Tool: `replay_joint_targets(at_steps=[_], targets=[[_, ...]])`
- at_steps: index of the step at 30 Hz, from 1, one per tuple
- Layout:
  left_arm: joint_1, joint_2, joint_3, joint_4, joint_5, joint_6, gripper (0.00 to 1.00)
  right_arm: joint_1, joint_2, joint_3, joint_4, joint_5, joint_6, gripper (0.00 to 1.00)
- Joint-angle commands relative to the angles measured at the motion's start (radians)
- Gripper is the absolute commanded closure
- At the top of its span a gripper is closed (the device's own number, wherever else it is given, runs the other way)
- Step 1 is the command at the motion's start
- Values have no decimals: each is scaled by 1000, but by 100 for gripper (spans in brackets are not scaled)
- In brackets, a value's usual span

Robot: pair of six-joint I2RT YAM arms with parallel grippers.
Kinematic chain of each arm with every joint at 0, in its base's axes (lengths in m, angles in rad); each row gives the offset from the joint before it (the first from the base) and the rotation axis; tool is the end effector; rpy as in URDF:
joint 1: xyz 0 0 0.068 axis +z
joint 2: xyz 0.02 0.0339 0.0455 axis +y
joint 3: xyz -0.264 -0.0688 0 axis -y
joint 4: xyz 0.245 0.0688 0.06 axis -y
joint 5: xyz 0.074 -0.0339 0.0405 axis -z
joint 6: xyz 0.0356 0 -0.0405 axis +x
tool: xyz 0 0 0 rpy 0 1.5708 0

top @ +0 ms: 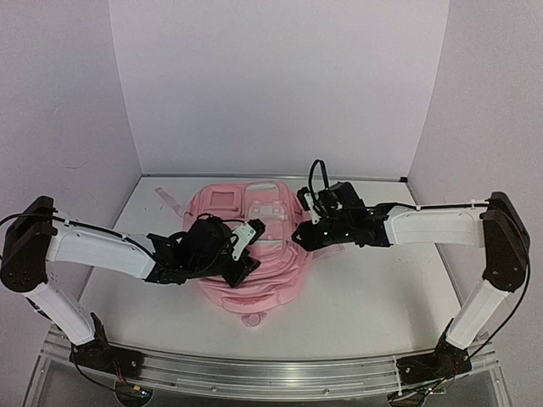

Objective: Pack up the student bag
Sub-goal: Zip the student bag at the center of the board, then reset both arms

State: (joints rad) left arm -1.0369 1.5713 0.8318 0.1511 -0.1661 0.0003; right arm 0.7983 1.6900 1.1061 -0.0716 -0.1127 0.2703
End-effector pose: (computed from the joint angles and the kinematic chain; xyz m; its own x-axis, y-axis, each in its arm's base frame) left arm 0.1742 -0.2831 0.1962 -0.2822 0.4780 -0.8318 0.7791 0.6201 0.0920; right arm 0.2593 0.2718 0.2240 -0.6166 -0.2526 -0.7457 -0.6322 0.7234 0.2777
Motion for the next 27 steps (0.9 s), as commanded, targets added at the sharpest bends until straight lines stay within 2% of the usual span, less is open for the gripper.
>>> replay_joint_targets(at_steps=[1,3,4,6,7,13,23,27], targets=[[42,-59,52,-222,32,-109,31,-44,-69,14,40,106,24,54],[81,-57,101,-271,108,-136,21,-45,-81,1,39,112,43,29],[108,-54,123,-294,149,-152,19,-46,-86,-7,39,138,51,19],[159,-57,146,-315,225,-179,15,-55,-89,-18,39,149,67,6],[184,-64,148,-315,250,-187,13,-63,-88,-23,39,155,77,3],[358,-129,125,-315,287,-209,2,-183,-93,-62,36,150,126,2],[793,-259,22,-248,377,-332,0,-500,-230,-175,53,136,111,2],[931,-329,-11,-235,338,-352,0,-584,-340,-224,93,178,82,2]])
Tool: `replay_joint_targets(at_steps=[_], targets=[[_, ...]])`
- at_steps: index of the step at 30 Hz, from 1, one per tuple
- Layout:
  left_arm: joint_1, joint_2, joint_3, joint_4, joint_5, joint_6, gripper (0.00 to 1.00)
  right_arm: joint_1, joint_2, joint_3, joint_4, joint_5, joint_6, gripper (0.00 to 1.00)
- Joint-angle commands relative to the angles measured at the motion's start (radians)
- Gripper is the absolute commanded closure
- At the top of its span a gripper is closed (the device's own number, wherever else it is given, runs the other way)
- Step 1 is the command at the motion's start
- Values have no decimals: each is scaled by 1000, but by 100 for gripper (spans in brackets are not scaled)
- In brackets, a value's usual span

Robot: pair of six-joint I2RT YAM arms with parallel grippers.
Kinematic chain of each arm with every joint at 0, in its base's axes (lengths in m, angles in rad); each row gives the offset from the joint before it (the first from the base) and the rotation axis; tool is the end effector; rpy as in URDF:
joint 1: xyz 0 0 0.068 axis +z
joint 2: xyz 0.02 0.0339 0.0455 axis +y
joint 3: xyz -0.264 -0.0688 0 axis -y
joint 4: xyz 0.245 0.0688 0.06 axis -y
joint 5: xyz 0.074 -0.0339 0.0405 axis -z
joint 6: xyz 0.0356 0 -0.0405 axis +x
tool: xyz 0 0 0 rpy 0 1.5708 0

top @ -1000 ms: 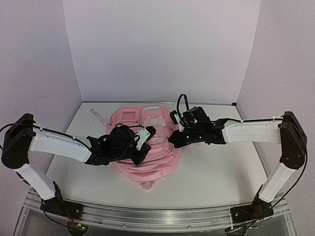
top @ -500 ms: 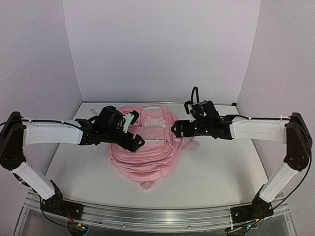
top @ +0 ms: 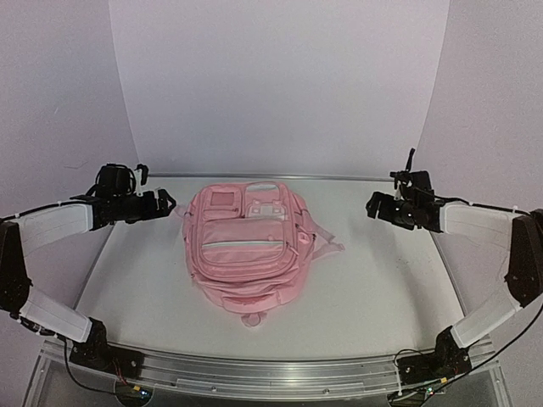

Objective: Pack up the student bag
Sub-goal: Reset both arms

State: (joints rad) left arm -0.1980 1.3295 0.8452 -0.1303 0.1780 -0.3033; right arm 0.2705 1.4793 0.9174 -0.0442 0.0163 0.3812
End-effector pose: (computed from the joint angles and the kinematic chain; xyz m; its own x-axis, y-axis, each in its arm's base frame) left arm 0.2838 -0.0634 0.2460 -0.6397 -0.1715 -0.7492 0.1513 0.9276 -0.3415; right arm 0.3136 0.0864 0.2342 -0.6041 0.2185 -0.7663 -0.0318 0.9543 0.2971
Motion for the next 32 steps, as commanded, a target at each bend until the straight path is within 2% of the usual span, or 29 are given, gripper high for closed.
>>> replay_joint_targets(at_steps=[1,4,9,12,15,20,32], targets=[[115,-107,-37,56,-41,-45,0,-59,-158,-54,93,78,-44,2],[128,-151,-94,133,-157,-14,0,-59,-257,-138,229,170,-76,2],[128,-176,-239,381,-337,62,0,-60,-424,-354,595,273,-145,2],[128,-172,-303,502,-394,123,0,-59,-454,-468,809,297,-195,2],[128,-159,-335,549,-423,153,0,-59,-443,-557,947,314,-225,2],[128,-97,-397,651,-420,140,0,-59,-394,-637,1050,301,-229,2],[127,-77,-406,671,-405,140,0,-59,-404,-643,1055,280,-231,2]])
